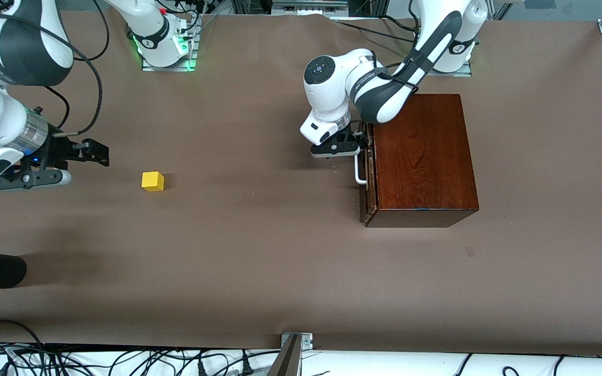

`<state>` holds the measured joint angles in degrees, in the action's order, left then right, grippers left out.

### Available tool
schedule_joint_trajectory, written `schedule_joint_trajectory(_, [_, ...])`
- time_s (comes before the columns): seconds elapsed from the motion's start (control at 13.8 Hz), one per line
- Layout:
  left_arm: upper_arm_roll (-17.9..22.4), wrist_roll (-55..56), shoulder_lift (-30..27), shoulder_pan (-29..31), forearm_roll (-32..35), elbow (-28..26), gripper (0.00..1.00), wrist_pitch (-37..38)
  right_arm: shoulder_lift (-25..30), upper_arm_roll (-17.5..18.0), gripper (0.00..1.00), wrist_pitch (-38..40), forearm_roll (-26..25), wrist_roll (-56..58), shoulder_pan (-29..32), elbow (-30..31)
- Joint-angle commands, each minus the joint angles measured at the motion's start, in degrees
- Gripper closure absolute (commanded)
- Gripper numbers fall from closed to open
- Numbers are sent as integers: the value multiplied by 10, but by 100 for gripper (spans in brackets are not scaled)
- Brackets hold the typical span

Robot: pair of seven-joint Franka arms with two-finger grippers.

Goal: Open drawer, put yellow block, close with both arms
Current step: 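Pull the drawer open with the left gripper while the right gripper grasps the cube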

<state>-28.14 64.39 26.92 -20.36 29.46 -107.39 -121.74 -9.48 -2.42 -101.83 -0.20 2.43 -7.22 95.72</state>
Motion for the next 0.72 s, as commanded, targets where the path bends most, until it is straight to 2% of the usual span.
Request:
schedule_joint_trajectory(0.0, [-5, 24, 51, -35, 1, 52, 0, -42, 8, 2, 0, -77, -3, -9, -2, 74])
schedule_joint_trajectory(0.29, [-5, 60, 84, -57, 2, 97, 0, -43, -18, 3, 0, -194, -2, -9, -10, 152])
schedule_joint_trajectory(0.65, [-4, 73, 125, -82, 0, 167, 0, -42, -85, 2, 0, -261, 2, -10, -10, 164])
